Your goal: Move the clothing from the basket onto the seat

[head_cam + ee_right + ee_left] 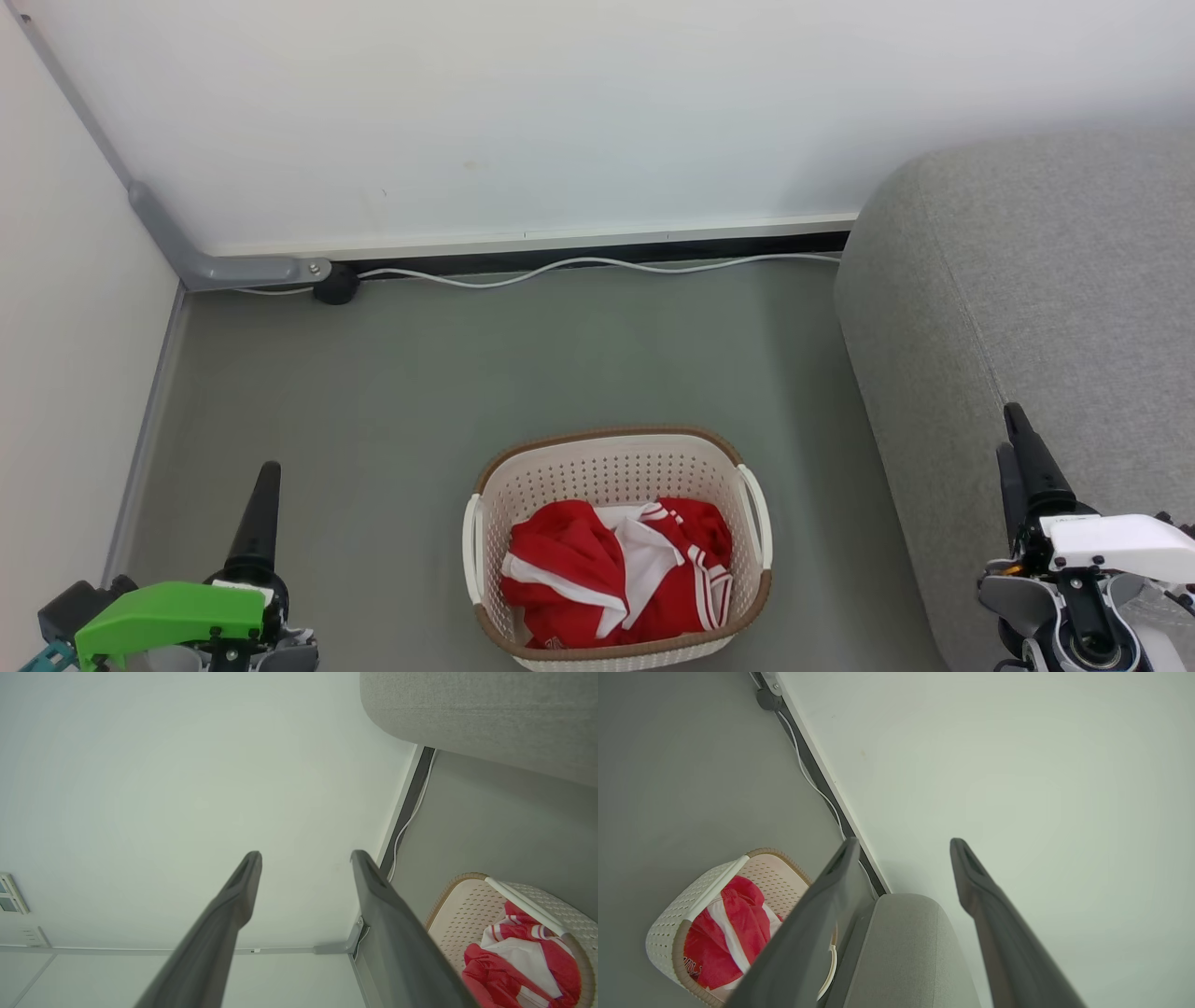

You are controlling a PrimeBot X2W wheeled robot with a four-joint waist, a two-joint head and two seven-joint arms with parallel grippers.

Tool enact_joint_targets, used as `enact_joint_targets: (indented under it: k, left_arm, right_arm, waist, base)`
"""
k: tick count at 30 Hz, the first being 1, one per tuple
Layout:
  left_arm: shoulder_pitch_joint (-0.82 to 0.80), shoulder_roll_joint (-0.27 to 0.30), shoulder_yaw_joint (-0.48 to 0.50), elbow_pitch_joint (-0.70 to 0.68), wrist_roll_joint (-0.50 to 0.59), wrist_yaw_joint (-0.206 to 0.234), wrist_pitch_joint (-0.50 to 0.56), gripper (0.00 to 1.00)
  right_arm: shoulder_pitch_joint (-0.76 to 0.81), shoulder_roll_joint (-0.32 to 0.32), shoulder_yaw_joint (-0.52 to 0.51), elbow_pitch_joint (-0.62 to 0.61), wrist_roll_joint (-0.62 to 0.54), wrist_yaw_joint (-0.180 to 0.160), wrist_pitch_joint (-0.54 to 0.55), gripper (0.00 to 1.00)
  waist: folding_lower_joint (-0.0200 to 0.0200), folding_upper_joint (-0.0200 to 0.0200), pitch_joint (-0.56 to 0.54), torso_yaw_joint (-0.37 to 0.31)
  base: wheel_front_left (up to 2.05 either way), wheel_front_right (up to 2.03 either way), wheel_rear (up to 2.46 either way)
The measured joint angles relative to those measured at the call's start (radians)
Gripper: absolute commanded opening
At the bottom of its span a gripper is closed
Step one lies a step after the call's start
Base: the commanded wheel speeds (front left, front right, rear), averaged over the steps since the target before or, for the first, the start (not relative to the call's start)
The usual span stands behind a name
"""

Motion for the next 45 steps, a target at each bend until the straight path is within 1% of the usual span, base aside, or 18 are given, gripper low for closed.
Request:
enact_joint_targets:
  k: [5, 6, 9, 12, 13, 16, 26, 45]
  left_arm:
    - [0.0, 0.01, -0.01, -0.027, 0.093, 0.009, -0.018, 1.0]
    - [0.0, 0.013, -0.013, -0.033, 0.116, 0.012, -0.021, 1.0]
    - [0.0, 0.024, -0.029, -0.046, 0.182, 0.015, -0.03, 1.0]
    - [0.0, 0.029, -0.038, -0.052, 0.219, 0.022, -0.04, 1.0]
    - [0.0, 0.031, -0.044, -0.057, 0.244, 0.022, -0.043, 1.0]
    - [0.0, 0.033, -0.06, -0.068, 0.303, 0.027, -0.052, 1.0]
    - [0.018, 0.046, -0.101, -0.093, 0.486, 0.061, -0.088, 1.0]
    - [0.059, 0.048, -0.143, -0.141, 0.752, 0.11, -0.151, 1.0]
  right_arm:
    - [0.0, -0.001, 0.023, -0.019, -0.08, -0.004, -0.015, 1.0]
    - [0.0, -0.002, 0.029, -0.021, -0.099, -0.012, -0.022, 1.0]
    - [0.0, -0.007, 0.047, -0.027, -0.152, -0.02, -0.031, 1.0]
    - [0.0, -0.009, 0.059, -0.03, -0.188, -0.022, -0.04, 1.0]
    - [0.0, -0.009, 0.064, -0.033, -0.202, -0.029, -0.041, 1.0]
    - [0.001, -0.009, 0.079, -0.038, -0.25, -0.035, -0.053, 1.0]
    - [0.015, -0.012, 0.132, -0.044, -0.397, -0.062, -0.087, 1.0]
    - [0.022, -0.014, 0.2, -0.066, -0.639, -0.107, -0.152, 1.0]
  waist:
    - [0.0, 0.0, -0.002, 0.001]
    - [0.0, 0.0, -0.002, 0.002]
    - [0.0, 0.0, -0.004, 0.003]
    - [0.0, 0.0, -0.005, 0.004]
    - [0.0, 0.0, -0.005, 0.004]
    - [0.0, 0.0, -0.007, 0.005]
    - [0.0, 0.0, -0.014, 0.006]
    - [0.0, 0.0, -0.025, 0.008]
  base:
    - [0.0, 0.0, 0.0]
    - [0.0, 0.0, 0.0]
    - [0.0, 0.0, 0.0]
    - [0.0, 0.0, 0.0]
    - [0.0, 0.0, 0.0]
    - [0.0, 0.0, 0.0]
    - [0.0, 0.0, 0.0]
    - [0.0, 0.0, 0.0]
